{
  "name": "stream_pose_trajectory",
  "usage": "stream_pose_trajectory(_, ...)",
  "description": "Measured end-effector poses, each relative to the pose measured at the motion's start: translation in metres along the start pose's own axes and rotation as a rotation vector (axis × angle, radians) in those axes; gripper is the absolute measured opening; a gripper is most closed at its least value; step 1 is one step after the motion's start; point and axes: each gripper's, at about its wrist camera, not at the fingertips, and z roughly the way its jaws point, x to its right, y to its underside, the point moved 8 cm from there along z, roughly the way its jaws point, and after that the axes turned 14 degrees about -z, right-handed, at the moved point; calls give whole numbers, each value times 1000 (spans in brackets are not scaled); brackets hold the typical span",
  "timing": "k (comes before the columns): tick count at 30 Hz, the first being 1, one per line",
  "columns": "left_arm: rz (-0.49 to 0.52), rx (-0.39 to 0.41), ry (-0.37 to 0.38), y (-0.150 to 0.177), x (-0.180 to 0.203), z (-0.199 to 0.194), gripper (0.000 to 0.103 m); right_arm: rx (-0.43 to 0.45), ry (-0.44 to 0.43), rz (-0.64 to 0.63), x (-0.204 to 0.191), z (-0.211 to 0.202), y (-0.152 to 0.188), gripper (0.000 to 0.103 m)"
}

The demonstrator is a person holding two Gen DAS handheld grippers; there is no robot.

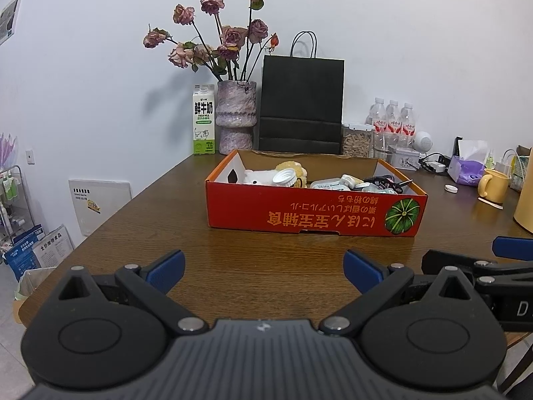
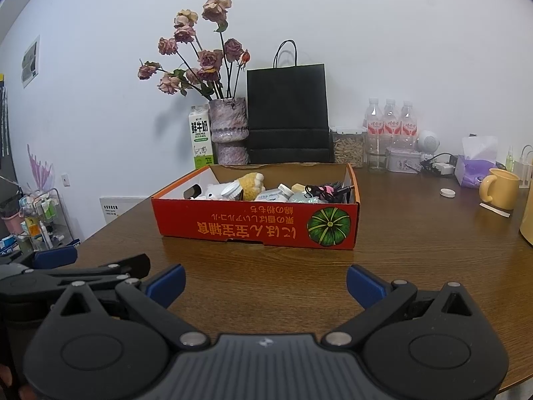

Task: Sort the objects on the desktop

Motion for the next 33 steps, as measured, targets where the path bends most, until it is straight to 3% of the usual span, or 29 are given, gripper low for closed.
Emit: stream_pose_trajectory(33,3,4,-6,0,-1,-2,103,-3,1,-3,-1,1,-1,103)
